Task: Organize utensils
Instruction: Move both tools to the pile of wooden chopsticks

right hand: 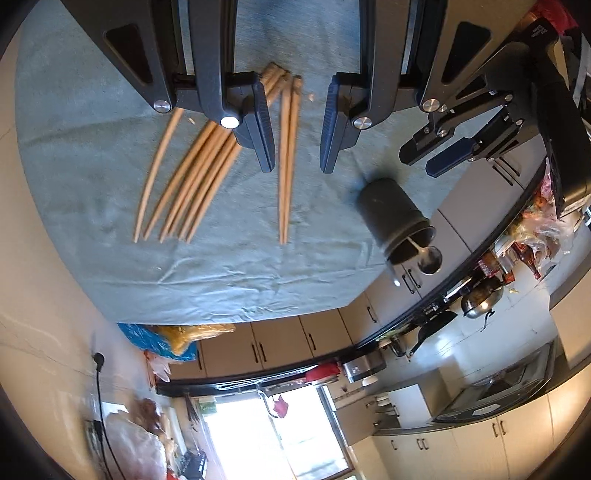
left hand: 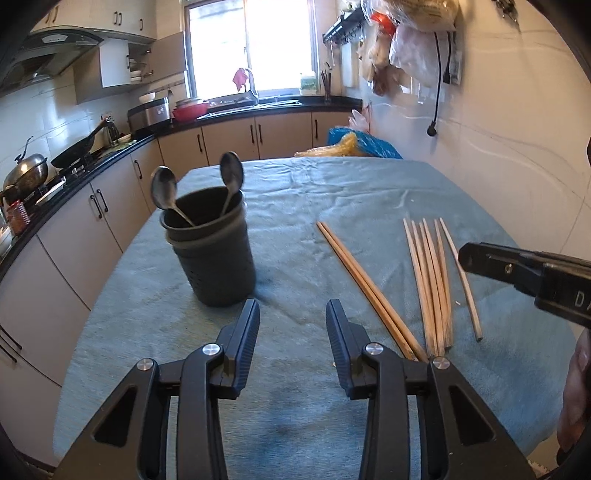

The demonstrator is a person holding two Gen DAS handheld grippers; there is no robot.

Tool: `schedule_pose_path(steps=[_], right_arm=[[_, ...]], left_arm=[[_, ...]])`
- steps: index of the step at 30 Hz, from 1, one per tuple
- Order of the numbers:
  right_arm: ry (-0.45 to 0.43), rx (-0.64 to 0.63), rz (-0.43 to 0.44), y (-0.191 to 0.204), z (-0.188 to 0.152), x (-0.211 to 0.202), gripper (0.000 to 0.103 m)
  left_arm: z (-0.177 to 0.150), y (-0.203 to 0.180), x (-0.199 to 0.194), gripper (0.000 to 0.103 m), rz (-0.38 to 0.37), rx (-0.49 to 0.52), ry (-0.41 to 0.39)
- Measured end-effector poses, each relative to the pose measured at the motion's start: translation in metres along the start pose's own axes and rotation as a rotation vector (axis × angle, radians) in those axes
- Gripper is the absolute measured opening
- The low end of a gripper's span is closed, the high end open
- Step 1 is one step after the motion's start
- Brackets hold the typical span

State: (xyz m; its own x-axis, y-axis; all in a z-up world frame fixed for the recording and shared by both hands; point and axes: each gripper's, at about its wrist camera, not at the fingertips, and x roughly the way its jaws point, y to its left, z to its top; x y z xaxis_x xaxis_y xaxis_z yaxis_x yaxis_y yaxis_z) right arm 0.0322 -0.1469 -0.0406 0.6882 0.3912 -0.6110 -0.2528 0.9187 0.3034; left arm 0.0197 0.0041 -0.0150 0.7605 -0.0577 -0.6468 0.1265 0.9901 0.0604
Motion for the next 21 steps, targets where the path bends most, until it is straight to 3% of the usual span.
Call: schedule_pose_path(steps=[7, 13, 21], right_arm=[[0.013, 0.042, -0.013, -0.016, -0.003, 0.002, 0.028], [0.033, 0.083, -0.025, -0.033, -0.004, 0.003, 0.034], [0.045, 0.175, -0.120, -0.071, 0.004, -0.002, 0.036]], left_arm=[[-0.005, -0.008, 0.014, 0.037, -0.003, 0.016, 0.031], [-0.010, -0.010, 0.024, 0.040, 0.001, 0.022, 0.055], [-0.020, -0.011, 0.035, 0.040, -0.009, 0.024, 0.091]])
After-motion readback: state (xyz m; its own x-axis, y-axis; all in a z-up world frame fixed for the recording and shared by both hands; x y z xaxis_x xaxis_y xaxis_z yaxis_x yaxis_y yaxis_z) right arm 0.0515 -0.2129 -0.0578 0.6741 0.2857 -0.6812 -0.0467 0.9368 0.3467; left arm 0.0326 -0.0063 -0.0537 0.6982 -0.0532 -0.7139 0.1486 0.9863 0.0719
